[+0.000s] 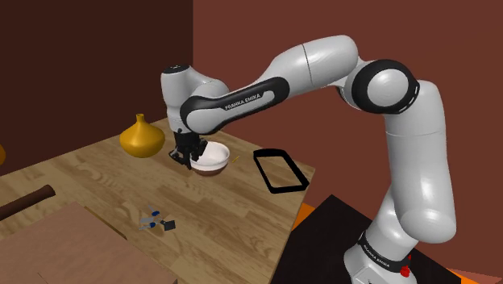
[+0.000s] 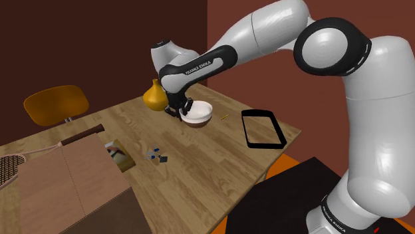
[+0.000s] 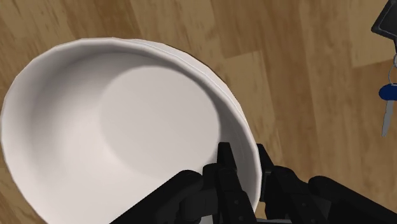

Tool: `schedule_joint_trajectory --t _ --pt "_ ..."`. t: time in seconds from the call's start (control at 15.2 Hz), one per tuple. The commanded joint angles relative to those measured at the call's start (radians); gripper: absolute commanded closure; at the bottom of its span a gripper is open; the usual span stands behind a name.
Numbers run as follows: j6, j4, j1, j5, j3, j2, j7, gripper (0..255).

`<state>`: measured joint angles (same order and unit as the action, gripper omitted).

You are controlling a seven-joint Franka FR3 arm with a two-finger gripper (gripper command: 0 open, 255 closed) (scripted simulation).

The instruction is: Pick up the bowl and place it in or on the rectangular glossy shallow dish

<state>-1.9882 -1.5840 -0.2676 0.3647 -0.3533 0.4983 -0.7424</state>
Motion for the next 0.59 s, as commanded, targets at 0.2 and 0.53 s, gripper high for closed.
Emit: schedule_joint_trajectory --t 0.2,0.53 --pt "0.051 0.029 0.001 -0.014 -0.006 -0.025 0.015 255" --pt "0.043 -0.05 0.042 -0.039 -0.01 -0.107 0.051 255"
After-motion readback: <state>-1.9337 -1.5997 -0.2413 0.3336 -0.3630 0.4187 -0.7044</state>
